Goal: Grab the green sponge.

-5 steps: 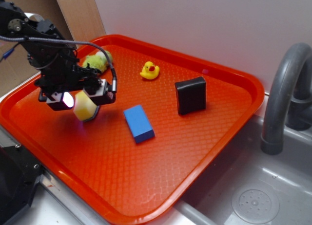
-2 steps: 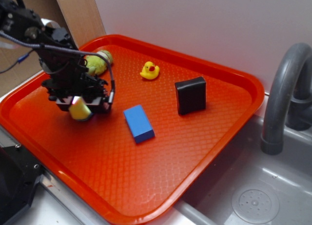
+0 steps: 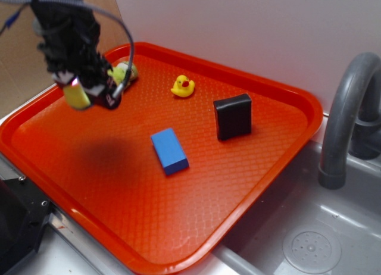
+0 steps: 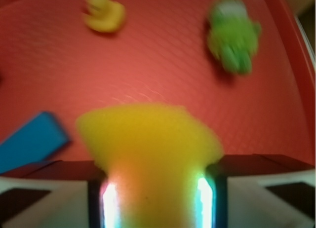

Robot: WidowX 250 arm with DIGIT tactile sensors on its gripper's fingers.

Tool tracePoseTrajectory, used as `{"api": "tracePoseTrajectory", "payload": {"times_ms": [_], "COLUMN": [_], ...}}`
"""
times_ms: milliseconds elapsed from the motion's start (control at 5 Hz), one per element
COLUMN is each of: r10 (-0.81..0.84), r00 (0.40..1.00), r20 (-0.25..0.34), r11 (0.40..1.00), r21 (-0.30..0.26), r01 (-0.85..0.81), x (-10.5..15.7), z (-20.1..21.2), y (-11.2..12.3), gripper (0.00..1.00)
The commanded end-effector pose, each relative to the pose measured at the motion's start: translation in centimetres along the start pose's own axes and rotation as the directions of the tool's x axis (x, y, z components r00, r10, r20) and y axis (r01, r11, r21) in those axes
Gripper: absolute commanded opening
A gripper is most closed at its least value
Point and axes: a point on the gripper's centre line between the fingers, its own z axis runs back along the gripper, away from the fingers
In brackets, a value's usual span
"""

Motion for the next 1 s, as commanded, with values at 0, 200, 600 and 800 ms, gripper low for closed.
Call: {"api": "tracePoseTrajectory", "payload": {"times_ms": [0, 200, 600, 800], "r10": [-0.114, -0.087, -0.054, -0.064], "r00": [0.993, 0.994, 0.995, 0.996], "r20": [0.029, 0.059, 0.08, 0.059], "r11": [0.994, 0.996, 0.998, 0.997], "r21": [-0.002, -0.001, -0.026, -0.042], "r01": [0.114, 0.087, 0.056, 0.066], "x": [1.1, 0.3, -0.5, -0.4], "z": [6.2, 8.3, 11.1, 12.0], "y": [0.1, 2.2, 4.0, 4.4], "gripper": [0.0, 0.0, 0.0, 0.0]}}
